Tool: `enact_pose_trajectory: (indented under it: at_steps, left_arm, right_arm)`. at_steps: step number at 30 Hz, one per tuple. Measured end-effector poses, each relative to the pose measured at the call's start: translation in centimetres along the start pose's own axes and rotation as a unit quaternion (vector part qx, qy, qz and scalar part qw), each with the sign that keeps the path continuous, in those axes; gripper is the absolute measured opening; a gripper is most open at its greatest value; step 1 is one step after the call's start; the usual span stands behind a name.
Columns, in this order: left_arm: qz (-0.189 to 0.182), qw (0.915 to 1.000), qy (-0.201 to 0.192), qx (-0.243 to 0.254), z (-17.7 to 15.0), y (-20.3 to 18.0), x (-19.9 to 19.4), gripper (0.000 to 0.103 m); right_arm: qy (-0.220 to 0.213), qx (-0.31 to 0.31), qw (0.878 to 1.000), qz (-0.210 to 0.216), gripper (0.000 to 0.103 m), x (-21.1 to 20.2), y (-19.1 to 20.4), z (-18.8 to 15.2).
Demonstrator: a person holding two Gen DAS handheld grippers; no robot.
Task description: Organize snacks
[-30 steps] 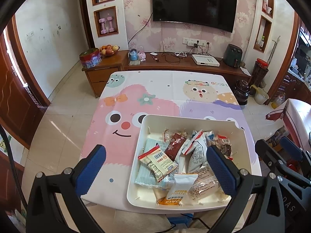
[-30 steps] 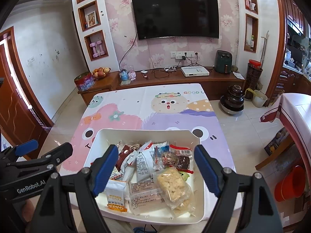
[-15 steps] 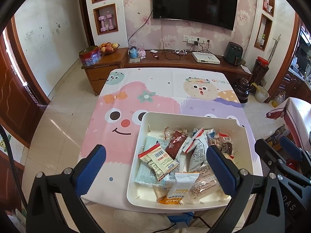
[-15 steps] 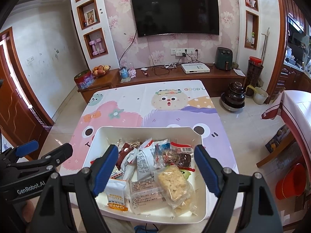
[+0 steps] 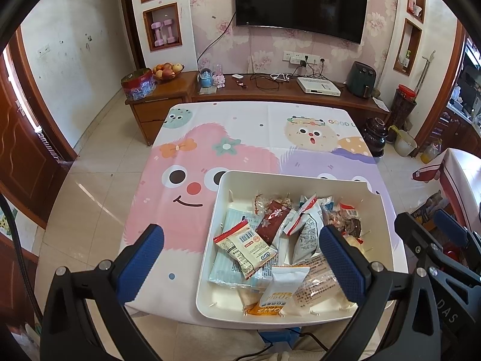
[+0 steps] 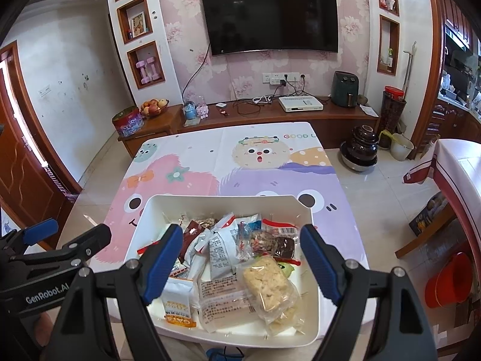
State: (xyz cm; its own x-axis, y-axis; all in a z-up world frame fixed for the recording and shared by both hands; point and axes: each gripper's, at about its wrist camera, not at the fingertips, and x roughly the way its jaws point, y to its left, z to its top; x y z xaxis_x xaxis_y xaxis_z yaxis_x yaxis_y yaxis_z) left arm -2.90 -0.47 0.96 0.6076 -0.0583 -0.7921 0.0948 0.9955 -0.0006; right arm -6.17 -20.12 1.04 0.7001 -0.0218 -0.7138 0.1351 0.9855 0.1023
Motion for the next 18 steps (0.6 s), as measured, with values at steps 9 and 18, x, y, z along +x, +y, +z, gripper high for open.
enact_pose_trajectory:
  at_steps: [9,18]
  left_arm:
    - [-0.001,1.0,0.001,-0.001,-0.04,-0.07,-0.01,0.103]
    - [-0.001,1.0,0.002,-0.001,0.1,-0.17,-0.04,0.103]
  right_arm:
    - [0.0,-0.001,1.0,0.001,0.081,0.03,-0.15,0.16]
    - [0.001,-0.001,1.0,0.001,0.081,0.01,-0.21,0.32]
